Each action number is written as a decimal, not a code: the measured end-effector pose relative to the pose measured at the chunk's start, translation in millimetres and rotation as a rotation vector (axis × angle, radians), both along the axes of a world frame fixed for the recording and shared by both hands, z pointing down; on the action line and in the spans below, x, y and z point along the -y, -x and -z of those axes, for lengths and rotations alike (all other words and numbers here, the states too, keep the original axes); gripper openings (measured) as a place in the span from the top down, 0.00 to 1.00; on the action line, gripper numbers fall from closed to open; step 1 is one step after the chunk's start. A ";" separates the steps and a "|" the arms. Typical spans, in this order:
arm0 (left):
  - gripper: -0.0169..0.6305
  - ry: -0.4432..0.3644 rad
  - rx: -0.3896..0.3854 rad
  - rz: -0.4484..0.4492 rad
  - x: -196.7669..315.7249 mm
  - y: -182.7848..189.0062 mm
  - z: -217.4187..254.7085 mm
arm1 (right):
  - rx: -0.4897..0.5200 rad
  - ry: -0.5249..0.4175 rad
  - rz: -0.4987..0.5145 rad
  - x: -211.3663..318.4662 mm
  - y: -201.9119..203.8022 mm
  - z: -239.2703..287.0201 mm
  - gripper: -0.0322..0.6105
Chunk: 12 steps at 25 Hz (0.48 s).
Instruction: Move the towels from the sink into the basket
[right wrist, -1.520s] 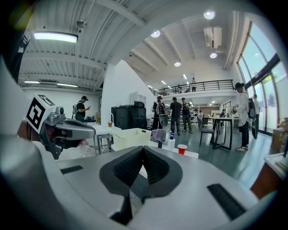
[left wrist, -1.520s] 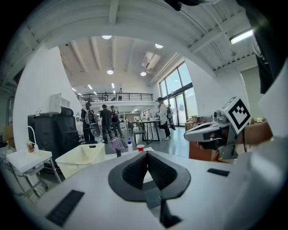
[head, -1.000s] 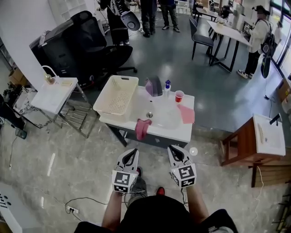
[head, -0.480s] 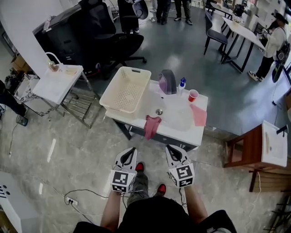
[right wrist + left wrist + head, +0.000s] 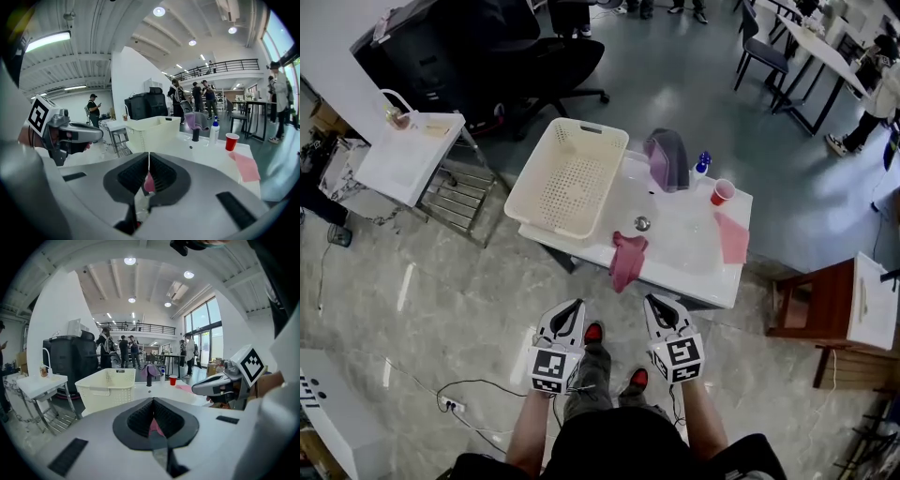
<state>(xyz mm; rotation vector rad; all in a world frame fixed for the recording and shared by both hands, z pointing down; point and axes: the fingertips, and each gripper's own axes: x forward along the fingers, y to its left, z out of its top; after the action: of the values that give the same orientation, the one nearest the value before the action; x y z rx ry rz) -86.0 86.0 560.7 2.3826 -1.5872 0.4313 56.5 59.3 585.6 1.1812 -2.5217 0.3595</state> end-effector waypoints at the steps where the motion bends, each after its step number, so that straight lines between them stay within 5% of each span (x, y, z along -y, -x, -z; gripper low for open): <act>1: 0.96 0.008 -0.005 -0.002 6.8 2.9 -4.7 | -0.001 0.011 0.000 4.2 3.4 -6.3 0.90; 12: 0.96 0.132 0.000 -0.083 53.4 11.5 -69.7 | -0.037 0.132 -0.029 41.5 31.9 -73.7 0.90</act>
<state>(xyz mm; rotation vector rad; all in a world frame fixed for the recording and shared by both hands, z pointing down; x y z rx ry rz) -97.5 32.6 630.4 2.3543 -1.4170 0.5353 24.5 17.8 659.2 1.1631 -2.4112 0.4991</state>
